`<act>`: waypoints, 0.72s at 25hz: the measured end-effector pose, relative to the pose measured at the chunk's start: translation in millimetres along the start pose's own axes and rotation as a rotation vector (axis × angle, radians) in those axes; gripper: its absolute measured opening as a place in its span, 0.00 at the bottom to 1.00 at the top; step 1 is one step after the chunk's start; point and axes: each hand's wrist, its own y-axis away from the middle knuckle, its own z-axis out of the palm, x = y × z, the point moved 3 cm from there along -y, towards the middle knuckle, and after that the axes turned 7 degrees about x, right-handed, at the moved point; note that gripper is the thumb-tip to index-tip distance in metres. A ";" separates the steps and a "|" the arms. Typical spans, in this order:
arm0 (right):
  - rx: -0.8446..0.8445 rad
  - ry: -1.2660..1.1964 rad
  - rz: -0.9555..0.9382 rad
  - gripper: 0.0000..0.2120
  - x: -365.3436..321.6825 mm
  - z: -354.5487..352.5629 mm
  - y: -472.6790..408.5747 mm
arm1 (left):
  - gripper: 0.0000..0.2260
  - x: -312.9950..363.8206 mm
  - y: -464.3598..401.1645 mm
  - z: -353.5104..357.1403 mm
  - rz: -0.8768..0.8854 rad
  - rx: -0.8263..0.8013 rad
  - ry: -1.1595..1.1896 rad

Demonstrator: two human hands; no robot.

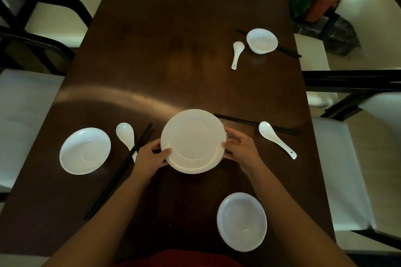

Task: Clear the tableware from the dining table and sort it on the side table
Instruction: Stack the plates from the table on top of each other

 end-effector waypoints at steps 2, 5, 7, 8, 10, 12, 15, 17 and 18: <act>0.027 0.068 -0.070 0.24 4.2 0.2 -1.0 | 0.17 0.2 -1.9 -0.7 0.000 -0.011 0.016; 0.120 0.350 -0.213 0.22 2.7 2.0 -2.9 | 0.15 -0.1 -3.3 -1.1 -0.034 -0.016 0.066; 0.181 0.554 -0.323 0.19 -0.8 4.4 -3.0 | 0.14 -1.0 -1.9 -1.2 -0.035 -0.032 0.073; 0.203 0.615 -0.370 0.17 -1.9 5.2 -2.4 | 0.15 -1.5 -1.4 -1.2 -0.030 -0.033 0.078; 0.215 0.636 -0.411 0.17 -2.0 4.9 -1.4 | 0.17 -2.5 -0.4 -0.9 -0.034 -0.004 0.094; 0.222 0.630 -0.412 0.18 -1.2 4.1 -1.5 | 0.18 -2.4 -0.1 0.5 -0.042 0.034 0.112; 0.274 0.621 -0.373 0.19 0.0 2.7 -3.7 | 0.18 -2.7 -0.2 2.4 -0.044 0.055 0.122; 0.235 0.578 -0.375 0.19 2.5 5.0 -4.2 | 0.19 -3.1 -1.4 2.2 -0.046 0.062 0.108; 0.222 0.561 -0.376 0.19 3.3 5.7 -4.1 | 0.19 -3.4 -2.2 2.1 -0.044 0.070 0.102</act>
